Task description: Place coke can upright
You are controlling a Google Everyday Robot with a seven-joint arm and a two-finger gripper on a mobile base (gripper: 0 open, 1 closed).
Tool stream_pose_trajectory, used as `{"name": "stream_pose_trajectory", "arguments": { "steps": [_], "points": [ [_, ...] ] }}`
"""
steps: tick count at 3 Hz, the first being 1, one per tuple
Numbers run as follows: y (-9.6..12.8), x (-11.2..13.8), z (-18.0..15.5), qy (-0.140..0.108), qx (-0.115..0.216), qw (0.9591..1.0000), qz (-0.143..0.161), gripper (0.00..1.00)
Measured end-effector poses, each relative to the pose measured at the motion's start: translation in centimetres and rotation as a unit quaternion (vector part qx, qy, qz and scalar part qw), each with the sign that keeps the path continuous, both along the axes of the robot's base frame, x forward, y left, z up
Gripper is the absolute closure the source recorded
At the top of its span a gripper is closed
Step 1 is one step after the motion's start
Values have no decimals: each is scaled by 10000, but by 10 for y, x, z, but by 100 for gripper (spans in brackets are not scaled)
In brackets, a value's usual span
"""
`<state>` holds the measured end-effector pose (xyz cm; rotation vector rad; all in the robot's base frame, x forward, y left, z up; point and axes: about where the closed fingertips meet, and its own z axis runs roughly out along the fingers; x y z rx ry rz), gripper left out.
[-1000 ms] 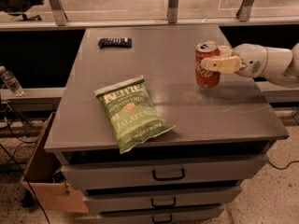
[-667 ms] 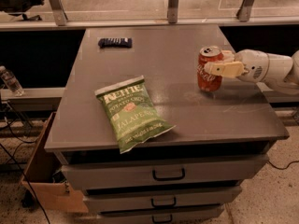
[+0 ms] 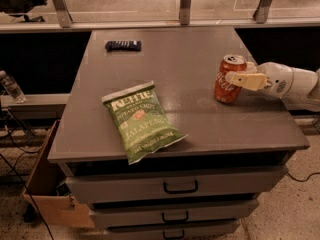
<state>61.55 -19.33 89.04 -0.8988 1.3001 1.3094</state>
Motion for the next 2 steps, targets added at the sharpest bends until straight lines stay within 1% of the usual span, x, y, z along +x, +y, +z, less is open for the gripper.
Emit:
{"name": "stream_pose_trajectory", "arguments": {
  "steps": [1, 2],
  "points": [
    [-10, -2, -6, 10, -31, 10000, -87, 13],
    [-18, -5, -9, -9, -97, 9998, -181, 0]
  ]
}}
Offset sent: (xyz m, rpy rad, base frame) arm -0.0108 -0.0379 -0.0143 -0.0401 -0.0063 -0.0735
